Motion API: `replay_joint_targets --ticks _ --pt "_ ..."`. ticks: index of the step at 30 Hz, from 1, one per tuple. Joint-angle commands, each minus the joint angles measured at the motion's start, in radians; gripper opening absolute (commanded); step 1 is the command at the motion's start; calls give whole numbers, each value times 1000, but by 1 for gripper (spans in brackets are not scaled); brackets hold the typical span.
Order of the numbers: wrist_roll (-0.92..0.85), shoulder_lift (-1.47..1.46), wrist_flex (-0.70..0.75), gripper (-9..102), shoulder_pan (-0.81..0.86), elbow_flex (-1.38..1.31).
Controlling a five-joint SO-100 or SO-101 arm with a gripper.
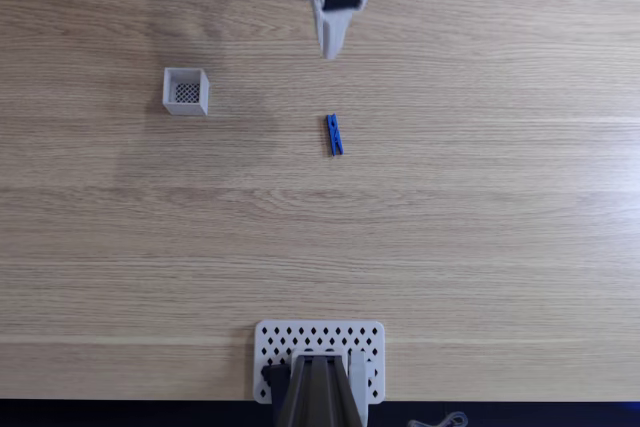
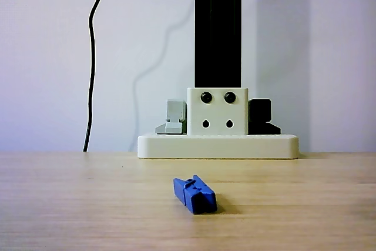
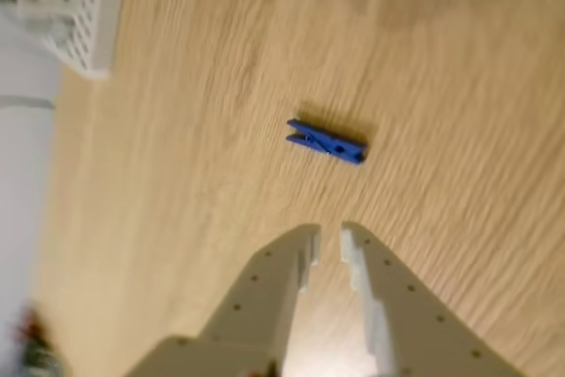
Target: Grasp a peg and put it in the crate.
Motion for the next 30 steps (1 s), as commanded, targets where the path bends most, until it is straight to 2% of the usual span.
replay_joint_targets --ticks 1,6,14,21,30 --pt "-364 -163 57 2 46 -241" --pt "-692 -333 238 1 60 -430" --pt "-1052 -545 414 1 5 -741" --pt "-1049 -693 534 2 -63 -894" --pt "-1039 -841 422 2 -83 -988"
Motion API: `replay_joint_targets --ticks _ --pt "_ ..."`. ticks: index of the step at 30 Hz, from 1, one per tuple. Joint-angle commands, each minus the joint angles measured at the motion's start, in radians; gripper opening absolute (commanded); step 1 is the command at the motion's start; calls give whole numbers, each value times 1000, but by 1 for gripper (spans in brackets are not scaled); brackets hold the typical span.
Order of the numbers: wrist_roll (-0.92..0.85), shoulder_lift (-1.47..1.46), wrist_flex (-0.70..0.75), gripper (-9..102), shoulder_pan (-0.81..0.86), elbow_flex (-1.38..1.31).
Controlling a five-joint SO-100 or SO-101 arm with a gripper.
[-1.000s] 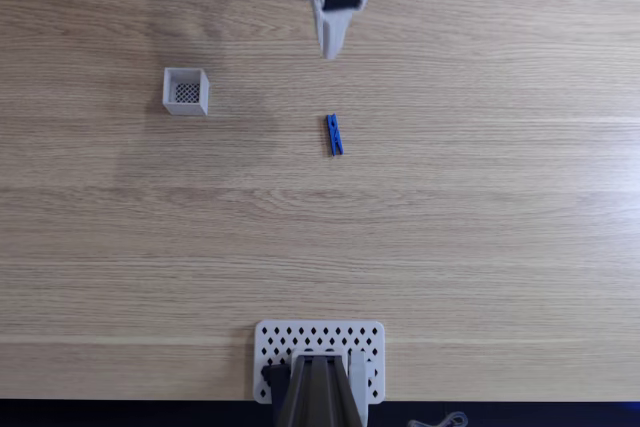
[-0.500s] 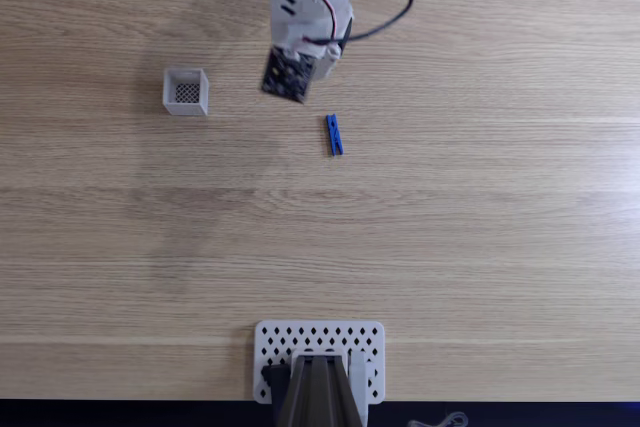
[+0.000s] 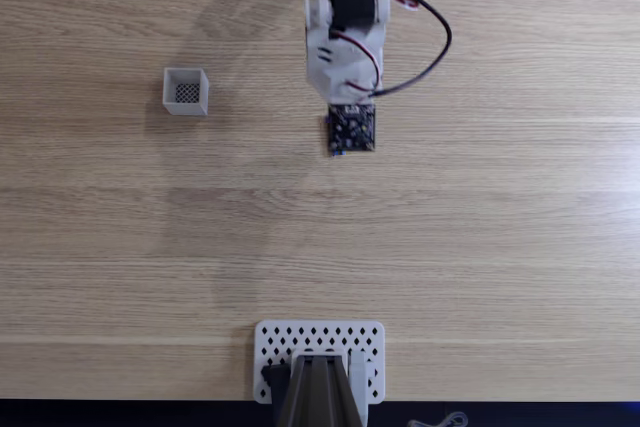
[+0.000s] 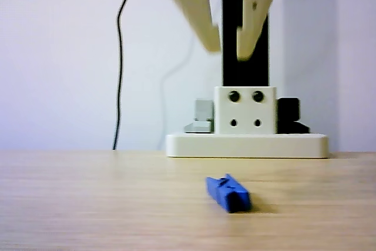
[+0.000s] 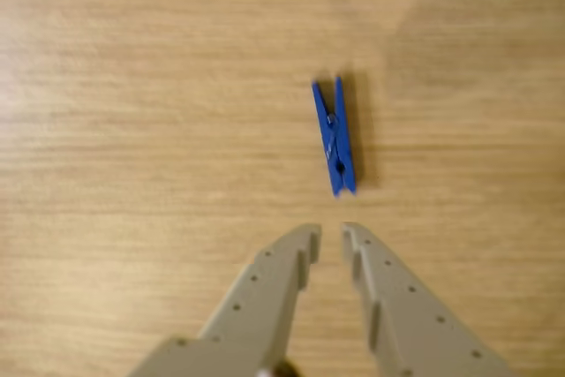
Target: Grasp a peg and put it in the crate.
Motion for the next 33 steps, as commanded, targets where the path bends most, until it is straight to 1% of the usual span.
replay_joint_targets --ticks 1,7,14,18,24,33 --pt "-5 14 -64 2 8 -74" --pt "-8 91 -187 2 25 58" --pt "-9 368 -374 2 54 408" --pt "-2 480 -474 2 54 541" --pt "8 492 -563 2 43 615" --pt "0 477 -611 2 38 632"
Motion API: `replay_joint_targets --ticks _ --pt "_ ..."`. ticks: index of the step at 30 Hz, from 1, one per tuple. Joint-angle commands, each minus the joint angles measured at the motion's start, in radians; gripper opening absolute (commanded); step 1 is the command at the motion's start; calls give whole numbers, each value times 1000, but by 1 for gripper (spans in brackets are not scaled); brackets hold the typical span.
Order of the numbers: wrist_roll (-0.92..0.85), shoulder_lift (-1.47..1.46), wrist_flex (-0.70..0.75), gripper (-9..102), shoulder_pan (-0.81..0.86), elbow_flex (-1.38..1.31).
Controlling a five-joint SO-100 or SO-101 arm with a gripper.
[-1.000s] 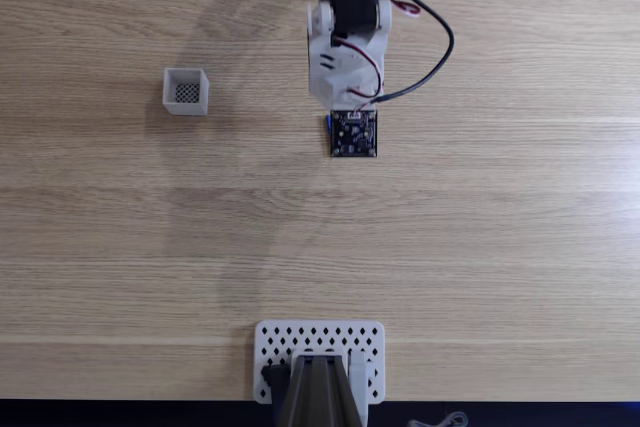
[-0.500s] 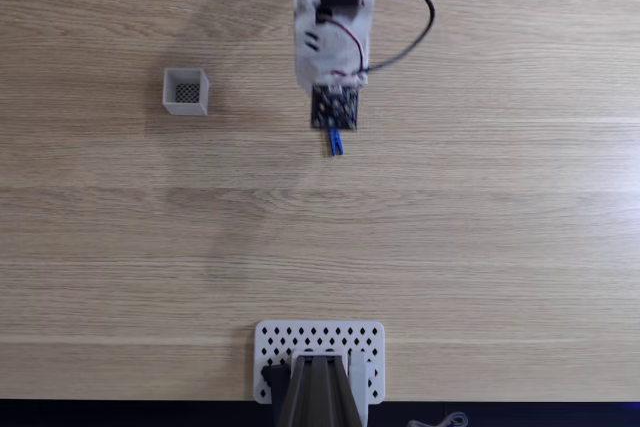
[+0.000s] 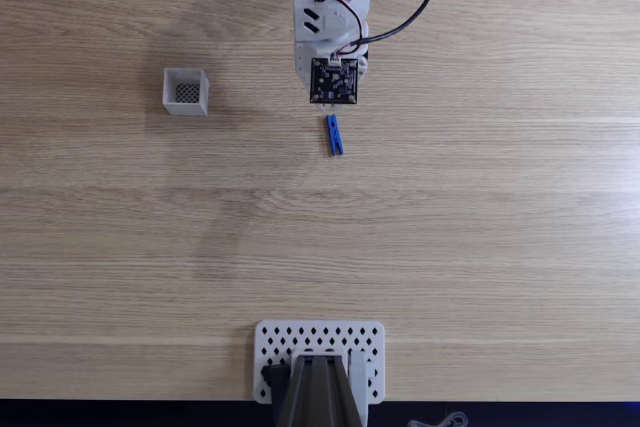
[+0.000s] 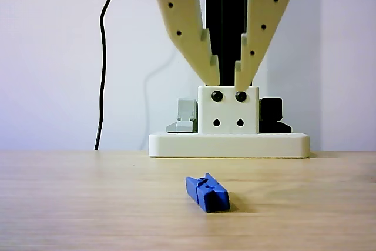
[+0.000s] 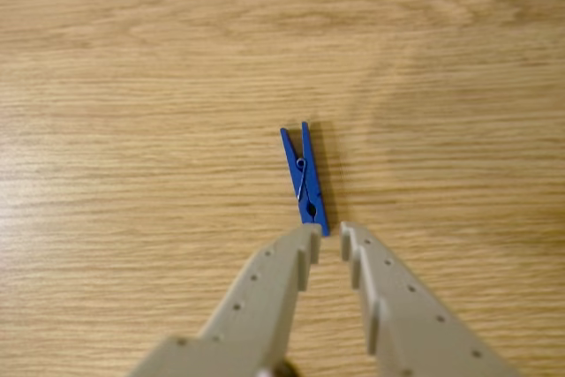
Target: Grasp a peg and put it in the crate.
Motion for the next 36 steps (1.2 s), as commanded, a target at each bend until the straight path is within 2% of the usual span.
replay_joint_targets --ticks 1,20,29,36 --pt "-3 84 -34 2 -11 -25" --pt "6 40 -77 2 -9 -18" --pt "8 38 -78 20 5 -18" --pt "8 -55 -87 20 8 -23"
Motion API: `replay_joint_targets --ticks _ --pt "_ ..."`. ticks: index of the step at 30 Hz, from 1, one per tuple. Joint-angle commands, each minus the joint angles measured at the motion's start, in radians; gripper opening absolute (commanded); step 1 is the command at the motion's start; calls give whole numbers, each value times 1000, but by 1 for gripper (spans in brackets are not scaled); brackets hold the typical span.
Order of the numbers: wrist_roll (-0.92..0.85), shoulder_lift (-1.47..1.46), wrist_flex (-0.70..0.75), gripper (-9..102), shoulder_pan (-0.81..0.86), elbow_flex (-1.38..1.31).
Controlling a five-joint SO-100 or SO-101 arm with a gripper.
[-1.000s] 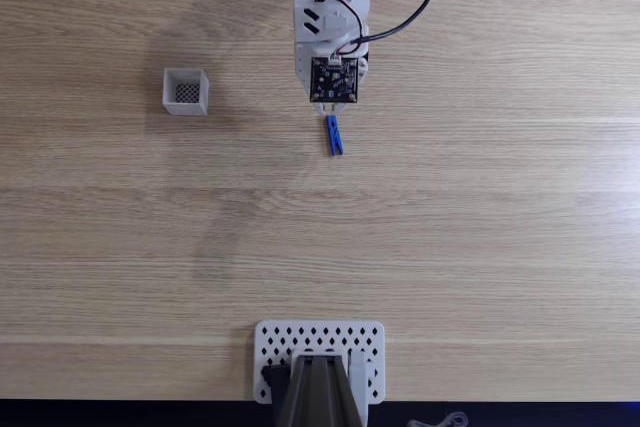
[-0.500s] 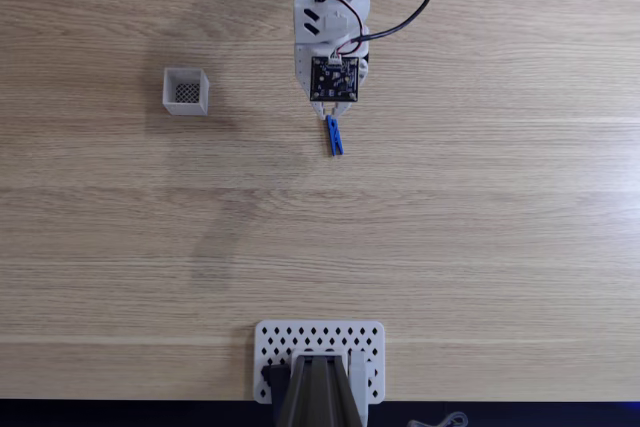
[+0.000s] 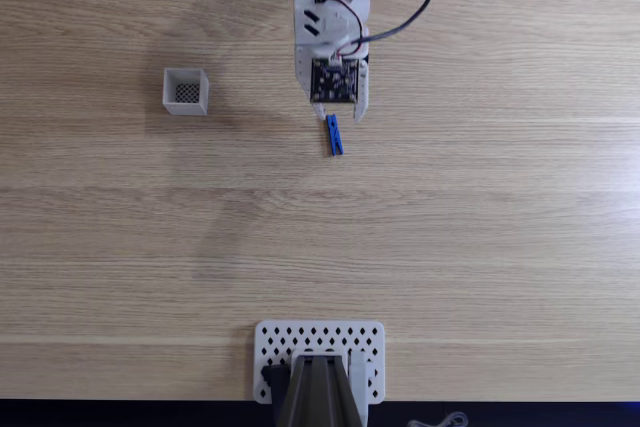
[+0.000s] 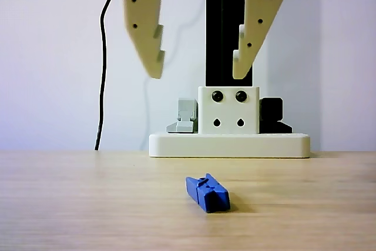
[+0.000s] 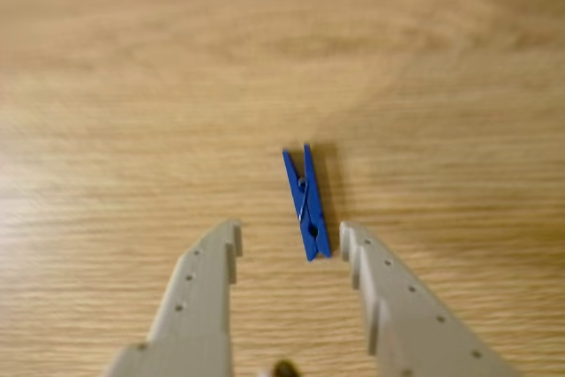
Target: Grasp a peg and put it in the crate.
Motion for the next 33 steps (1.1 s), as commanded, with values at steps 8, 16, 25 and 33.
replay_joint_targets --ticks 8,16,25,33 --pt "11 -91 -160 20 44 -20" --pt "11 -141 -173 20 66 -17" --pt "12 -141 -172 20 34 15" --pt "17 -143 -172 19 25 15"
